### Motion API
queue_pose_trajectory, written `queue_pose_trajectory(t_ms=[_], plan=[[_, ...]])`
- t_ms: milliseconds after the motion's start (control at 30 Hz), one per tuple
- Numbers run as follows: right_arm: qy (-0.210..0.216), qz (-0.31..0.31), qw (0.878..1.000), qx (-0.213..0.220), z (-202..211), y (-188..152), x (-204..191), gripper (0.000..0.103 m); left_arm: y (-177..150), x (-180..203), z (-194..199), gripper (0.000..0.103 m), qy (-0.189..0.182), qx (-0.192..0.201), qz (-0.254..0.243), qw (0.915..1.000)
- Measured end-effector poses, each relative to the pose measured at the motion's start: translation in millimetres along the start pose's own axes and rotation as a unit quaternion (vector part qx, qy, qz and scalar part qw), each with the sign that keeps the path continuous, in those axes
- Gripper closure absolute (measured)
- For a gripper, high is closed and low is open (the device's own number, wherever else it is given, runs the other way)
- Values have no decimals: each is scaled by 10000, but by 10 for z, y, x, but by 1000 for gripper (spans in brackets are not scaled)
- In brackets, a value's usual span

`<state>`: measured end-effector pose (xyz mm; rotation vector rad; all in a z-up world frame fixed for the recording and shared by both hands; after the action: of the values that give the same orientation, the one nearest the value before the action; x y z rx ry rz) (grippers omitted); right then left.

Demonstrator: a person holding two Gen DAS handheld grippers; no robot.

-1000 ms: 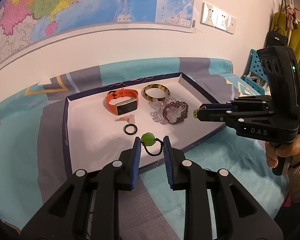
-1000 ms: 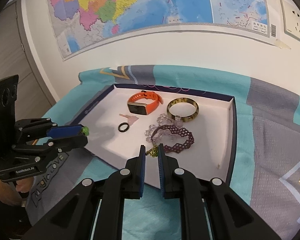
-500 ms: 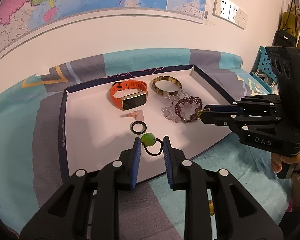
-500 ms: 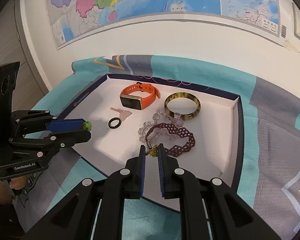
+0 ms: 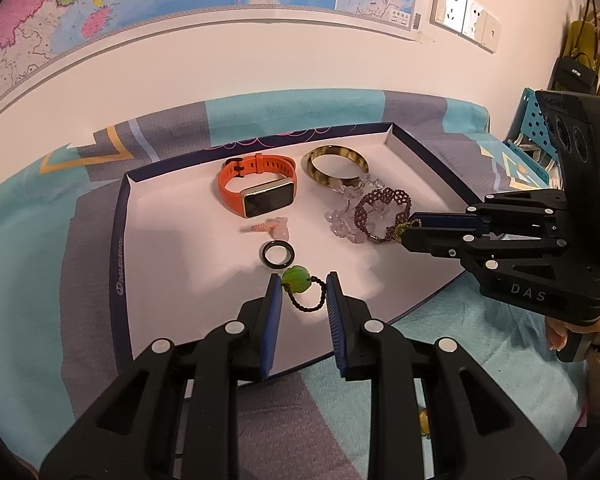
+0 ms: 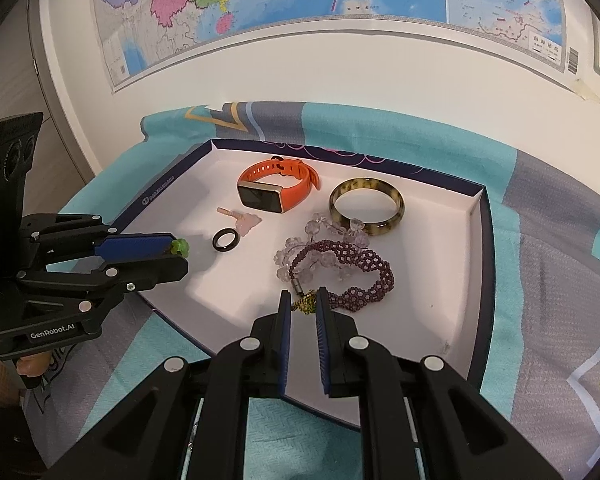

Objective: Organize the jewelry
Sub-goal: 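Lower both items into the box and open both tools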

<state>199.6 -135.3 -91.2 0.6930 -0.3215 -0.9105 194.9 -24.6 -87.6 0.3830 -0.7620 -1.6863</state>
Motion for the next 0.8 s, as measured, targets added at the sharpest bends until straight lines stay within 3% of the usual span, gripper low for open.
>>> queue_pose_trajectory(t_ms=[500, 800], plan=[[-31, 140, 9998, -154, -97, -4, -59, 92, 26, -10, -150, 80, 99, -184, -10, 9998], [38, -17, 10000, -66, -80, -10, -20, 78, 15, -26, -168, 76, 83, -172, 41, 9998]])
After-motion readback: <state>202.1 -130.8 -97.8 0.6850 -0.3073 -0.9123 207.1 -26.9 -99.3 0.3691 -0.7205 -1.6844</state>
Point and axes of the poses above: each gripper's, at about its wrist camera, not at the fingertips, and z roughly against the way its jaws point, x to its right, y to its top, the point moved 10 cm from there along -z, roughly the way its jaws point, and after that the axes turned 7 degrees about z, right-handed, at the moved point
